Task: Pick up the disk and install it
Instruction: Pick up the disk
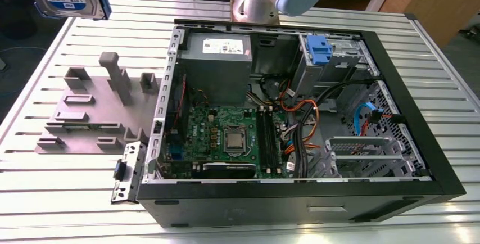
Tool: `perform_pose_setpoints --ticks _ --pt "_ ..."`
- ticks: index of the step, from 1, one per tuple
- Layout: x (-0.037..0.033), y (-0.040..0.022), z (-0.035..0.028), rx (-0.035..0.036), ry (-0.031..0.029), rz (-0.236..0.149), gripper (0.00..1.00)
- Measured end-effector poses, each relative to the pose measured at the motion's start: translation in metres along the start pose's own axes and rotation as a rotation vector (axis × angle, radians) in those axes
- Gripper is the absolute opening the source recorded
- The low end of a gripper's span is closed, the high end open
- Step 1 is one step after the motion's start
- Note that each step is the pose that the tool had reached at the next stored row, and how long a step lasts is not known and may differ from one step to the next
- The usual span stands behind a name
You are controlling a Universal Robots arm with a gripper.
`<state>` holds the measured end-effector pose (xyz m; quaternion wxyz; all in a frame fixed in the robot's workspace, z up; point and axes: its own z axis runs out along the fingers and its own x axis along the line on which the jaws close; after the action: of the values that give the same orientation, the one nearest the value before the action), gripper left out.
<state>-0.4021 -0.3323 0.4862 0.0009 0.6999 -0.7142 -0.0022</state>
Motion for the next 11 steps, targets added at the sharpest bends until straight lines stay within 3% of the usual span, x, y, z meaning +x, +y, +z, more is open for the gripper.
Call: perform_pose_setpoints --ticks 11 --pt "-0.0001 -0.0039 0.0 0.0001 0.0 0.0 0.36"
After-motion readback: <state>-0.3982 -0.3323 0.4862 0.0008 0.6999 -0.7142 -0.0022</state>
